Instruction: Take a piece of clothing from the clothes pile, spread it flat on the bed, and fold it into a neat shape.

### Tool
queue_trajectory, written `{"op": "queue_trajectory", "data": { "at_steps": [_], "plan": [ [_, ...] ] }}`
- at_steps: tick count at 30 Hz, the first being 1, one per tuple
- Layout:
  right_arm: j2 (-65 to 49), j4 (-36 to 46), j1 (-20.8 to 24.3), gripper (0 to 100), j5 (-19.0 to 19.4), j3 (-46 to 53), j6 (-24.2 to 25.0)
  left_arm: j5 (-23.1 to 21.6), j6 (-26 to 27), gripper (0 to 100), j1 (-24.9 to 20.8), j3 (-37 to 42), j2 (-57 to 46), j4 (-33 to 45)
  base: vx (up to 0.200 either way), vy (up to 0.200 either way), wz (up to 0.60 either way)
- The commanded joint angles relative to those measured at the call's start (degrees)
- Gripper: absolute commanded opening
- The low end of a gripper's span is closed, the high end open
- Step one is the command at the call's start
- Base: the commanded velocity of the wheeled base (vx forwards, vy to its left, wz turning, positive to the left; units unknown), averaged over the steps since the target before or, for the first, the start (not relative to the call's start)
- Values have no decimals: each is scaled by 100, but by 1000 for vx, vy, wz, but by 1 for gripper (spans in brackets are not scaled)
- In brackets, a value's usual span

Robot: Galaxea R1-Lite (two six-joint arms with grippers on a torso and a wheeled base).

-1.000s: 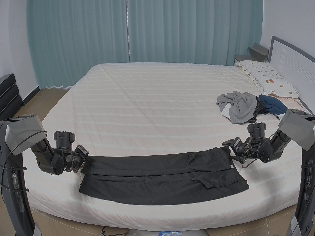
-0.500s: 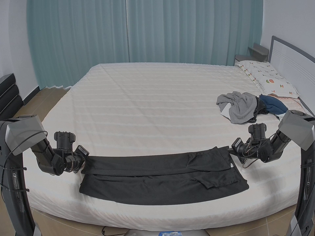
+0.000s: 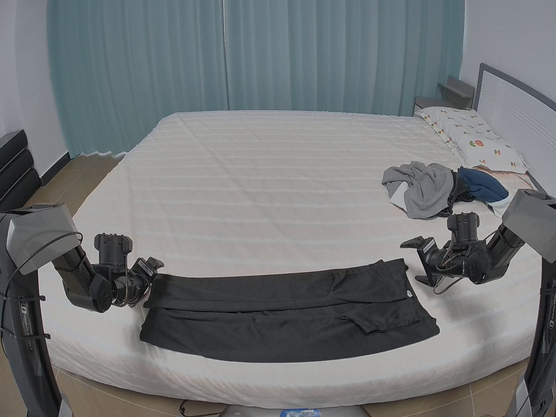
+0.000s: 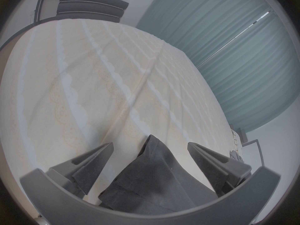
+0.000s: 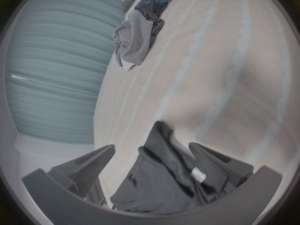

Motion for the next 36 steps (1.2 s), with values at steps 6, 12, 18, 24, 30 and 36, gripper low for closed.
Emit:
{"op": "queue_trajectory", "data": {
  "at_steps": [6, 12, 18, 24, 30, 36],
  "plan": [
    [-1465, 44, 235, 100, 215, 1169, 259, 5, 88, 100, 24, 1210, -887, -499, -100, 0, 0],
    [-1518, -18, 780, 100, 153, 1837, 250, -153, 35, 100, 24, 1869, -1063, -772, -100, 0, 0],
    [-1281, -360, 955, 100, 180, 2180, 259, -469, -228, 100, 59, 2133, -984, -1079, 0, 0, 0],
    [-789, -835, 1272, 100, -101, 2277, 250, -504, -246, 100, 67, 2186, -913, -1106, 0, 0, 0],
    [-630, -923, 1413, 100, -620, 2277, 223, -504, -237, 100, 59, 2221, -773, -1106, 0, 0, 0],
    [-806, -897, 1360, 100, -620, 2285, 241, -496, -237, 100, 59, 2212, -729, -1115, 0, 0, 0]
  ]
}}
